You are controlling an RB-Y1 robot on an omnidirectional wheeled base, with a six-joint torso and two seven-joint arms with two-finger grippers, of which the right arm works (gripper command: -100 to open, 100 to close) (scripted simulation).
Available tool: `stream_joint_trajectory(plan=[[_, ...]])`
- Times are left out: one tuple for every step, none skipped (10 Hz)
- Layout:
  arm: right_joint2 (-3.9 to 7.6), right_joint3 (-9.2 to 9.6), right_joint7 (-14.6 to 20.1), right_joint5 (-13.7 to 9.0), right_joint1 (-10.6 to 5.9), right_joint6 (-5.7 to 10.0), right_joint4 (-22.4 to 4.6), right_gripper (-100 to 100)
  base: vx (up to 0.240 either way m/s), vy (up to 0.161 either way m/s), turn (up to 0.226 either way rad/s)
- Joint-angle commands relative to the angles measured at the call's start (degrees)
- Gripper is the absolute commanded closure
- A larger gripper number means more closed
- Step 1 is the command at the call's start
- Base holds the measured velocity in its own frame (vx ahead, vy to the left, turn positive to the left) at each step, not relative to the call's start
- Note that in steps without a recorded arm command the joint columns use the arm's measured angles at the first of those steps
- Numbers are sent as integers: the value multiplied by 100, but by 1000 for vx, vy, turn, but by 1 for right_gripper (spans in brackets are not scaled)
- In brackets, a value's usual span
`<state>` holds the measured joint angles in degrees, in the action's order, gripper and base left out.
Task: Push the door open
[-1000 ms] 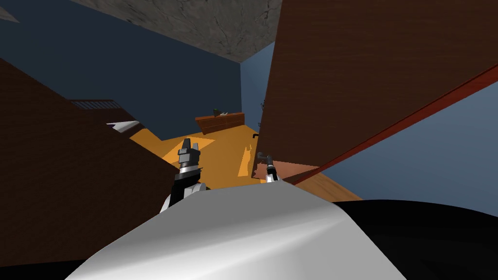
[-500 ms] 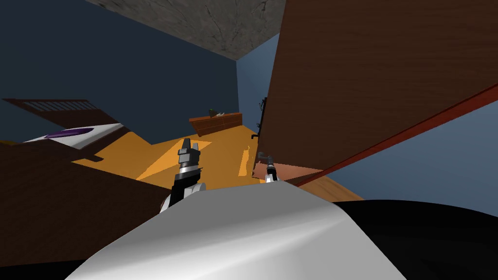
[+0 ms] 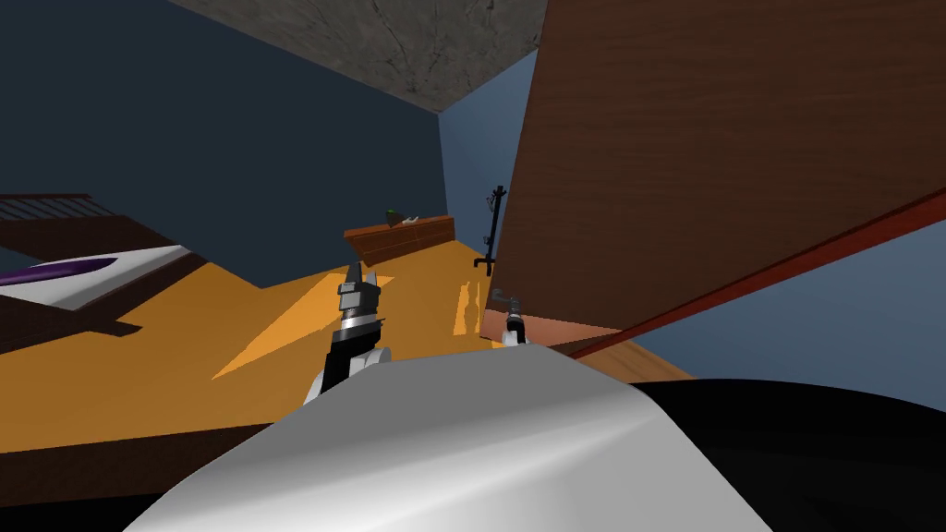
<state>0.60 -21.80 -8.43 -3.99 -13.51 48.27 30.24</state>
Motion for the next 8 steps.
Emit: stream_joint_trajectory(plan=[[-93, -66, -76, -36, -13, -6, 95, 100, 180, 66, -97], [-148, -101, -110, -55, -14, -4, 99, 100, 149, 52, -84], [-201, -134, -142, -74, -16, -2, 103, 100, 137, 56, -72], [-246, -158, -165, -87, -17, 0, 105, 100, 144, 68, -62], [-298, -185, -192, -102, -18, 1, 109, 100, 123, 79, -62], [-205, -234, -183, -122, 50, -2, 130, 100, 40, 19, -63], [-22, -351, -232, -188, 50, 22, 127, 100, 89, 20, -28], [29, -396, -253, -214, 46, 23, 132, 100, 176, 48, -33]])
